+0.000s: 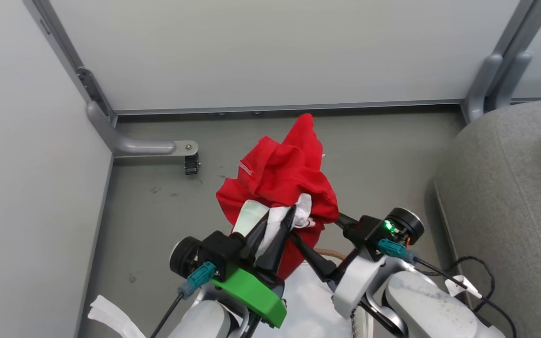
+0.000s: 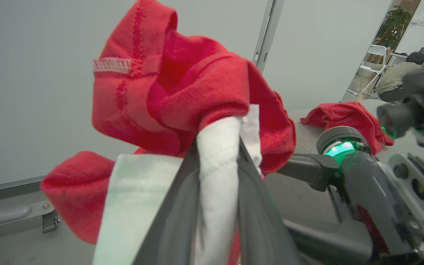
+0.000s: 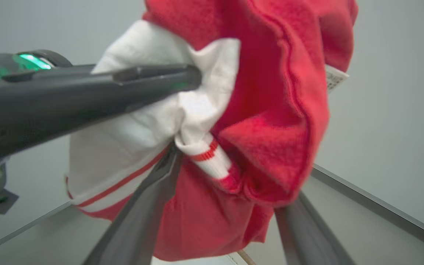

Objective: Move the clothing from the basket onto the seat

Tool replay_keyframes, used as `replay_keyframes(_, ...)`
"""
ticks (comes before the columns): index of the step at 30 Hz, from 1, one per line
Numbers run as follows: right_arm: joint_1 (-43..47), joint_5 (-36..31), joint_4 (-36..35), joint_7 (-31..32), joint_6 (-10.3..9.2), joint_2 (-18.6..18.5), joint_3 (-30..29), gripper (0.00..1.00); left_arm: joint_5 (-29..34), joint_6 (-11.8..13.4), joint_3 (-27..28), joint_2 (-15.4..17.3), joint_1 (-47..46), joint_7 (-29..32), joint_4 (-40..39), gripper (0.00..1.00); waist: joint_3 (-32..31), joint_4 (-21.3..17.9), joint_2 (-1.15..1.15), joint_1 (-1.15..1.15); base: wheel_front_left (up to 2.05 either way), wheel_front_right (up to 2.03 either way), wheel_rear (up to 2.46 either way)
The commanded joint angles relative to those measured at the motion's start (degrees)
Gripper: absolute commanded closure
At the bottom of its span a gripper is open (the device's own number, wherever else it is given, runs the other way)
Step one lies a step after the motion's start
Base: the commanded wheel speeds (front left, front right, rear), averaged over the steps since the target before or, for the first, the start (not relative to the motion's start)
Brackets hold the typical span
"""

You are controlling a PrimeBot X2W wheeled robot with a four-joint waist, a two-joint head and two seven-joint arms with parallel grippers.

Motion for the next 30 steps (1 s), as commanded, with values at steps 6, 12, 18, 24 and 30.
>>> replay_keyframes(6, -0.69, 1.41, 0.82, -0.15, -0.07, 1.84, -0.49, 1.00, -1.44, -0.17, -2.26, 0.06, -0.69, -0.07, 1.06, 1.00, 0.26, 1.92, 0.00, 0.00, 0.00, 0.00, 0.00)
replay_keyframes(12, 2.40, 0.65, -0.47, -0.20, -0.08, 2.41, -5.17, 1.00, -0.49, -0.17, 0.00, 0.15, -0.13, -0.07, 1.53, 0.36, 0.37, 0.11, 0.00, 0.00, 0.00, 0.00, 0.00)
replay_keyframes(18, 5.75, 0.18, -3.78, -0.20, -0.07, 3.05, -9.22, 1.00, 1.41, -0.17, 3.18, 0.11, 1.39, -0.07, 1.50, 0.00, -0.03, -6.82, 0.00, 0.00, 0.00, 0.00, 0.00)
replay_keyframes(24, 8.47, -0.06, -6.35, -0.20, -0.07, 3.33, -12.72, 1.00, 2.57, -0.16, 5.19, 0.19, 1.95, -0.08, 1.91, 0.00, 0.24, -17.30, 0.00, 0.00, 0.00, 0.00, 0.00)
replay_keyframes(30, 10.97, -0.23, -7.48, -0.20, -0.07, 4.15, -15.78, 1.00, 3.43, -0.16, 5.84, 0.20, 1.85, -0.08, 1.88, 0.00, 0.80, -26.14, 0.00, 0.00, 0.00, 0.00, 0.00)
